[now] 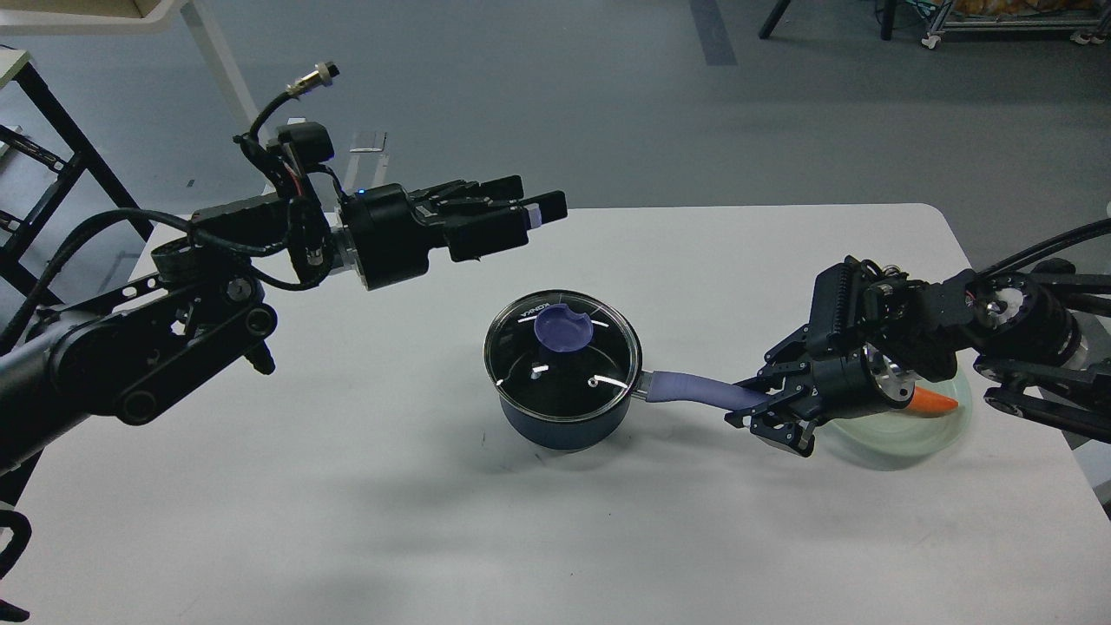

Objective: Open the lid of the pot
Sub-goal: 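Reach the left gripper over the pot to the purple lid knob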

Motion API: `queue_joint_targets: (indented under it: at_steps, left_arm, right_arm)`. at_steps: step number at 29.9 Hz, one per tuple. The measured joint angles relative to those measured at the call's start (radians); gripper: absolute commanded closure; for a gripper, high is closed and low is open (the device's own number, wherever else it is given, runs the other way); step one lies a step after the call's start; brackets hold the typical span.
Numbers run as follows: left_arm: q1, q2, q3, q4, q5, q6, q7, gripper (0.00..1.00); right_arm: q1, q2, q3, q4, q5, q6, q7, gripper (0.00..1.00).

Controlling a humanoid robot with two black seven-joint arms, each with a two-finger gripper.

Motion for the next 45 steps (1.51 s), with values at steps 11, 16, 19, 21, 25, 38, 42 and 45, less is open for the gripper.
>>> queue_joint_targets:
  at_steps: [11, 16, 19, 21, 25, 38, 42, 45]
  left_arm:
    - [-0.123, -0.058, 0.294, 0.066, 0.306, 0.208, 0.000, 0.01]
    - [-0.115, -0.103, 0.301, 0.127, 0.389, 0.229, 0.000, 0.01]
    - [-0.113, -0.109, 0.322, 0.157, 0.399, 0.238, 0.000, 0.01]
    - [-0.111, -0.113, 0.332, 0.181, 0.400, 0.241, 0.000, 0.01]
    - [-0.106, -0.123, 0.345, 0.215, 0.400, 0.255, 0.000, 0.01]
    - [-0.064, -0.128, 0.358, 0.238, 0.400, 0.262, 0.000, 0.01]
    - [-0.061, -0.135, 0.358, 0.239, 0.399, 0.262, 0.000, 0.01]
    - [-0.060, -0.145, 0.359, 0.244, 0.399, 0.262, 0.000, 0.01]
  right_arm:
    - [0.000, 0.000, -0.001, 0.000, 0.002, 0.000, 0.000, 0.62]
    - [-0.001, -0.002, -0.001, 0.000, 0.003, 0.000, 0.000, 0.62]
    - [-0.001, -0.002, -0.001, 0.000, 0.003, 0.000, 0.000, 0.62]
    - [-0.001, -0.002, -0.001, 0.000, 0.003, 0.000, 0.000, 0.62]
    - [-0.001, -0.002, -0.001, 0.000, 0.003, 0.000, 0.000, 0.61]
    - [0.000, -0.003, 0.000, 0.000, 0.006, 0.000, 0.000, 0.61]
    - [0.000, -0.003, 0.001, 0.000, 0.006, 0.000, 0.000, 0.61]
    - [0.000, -0.003, 0.001, 0.000, 0.006, 0.000, 0.000, 0.61]
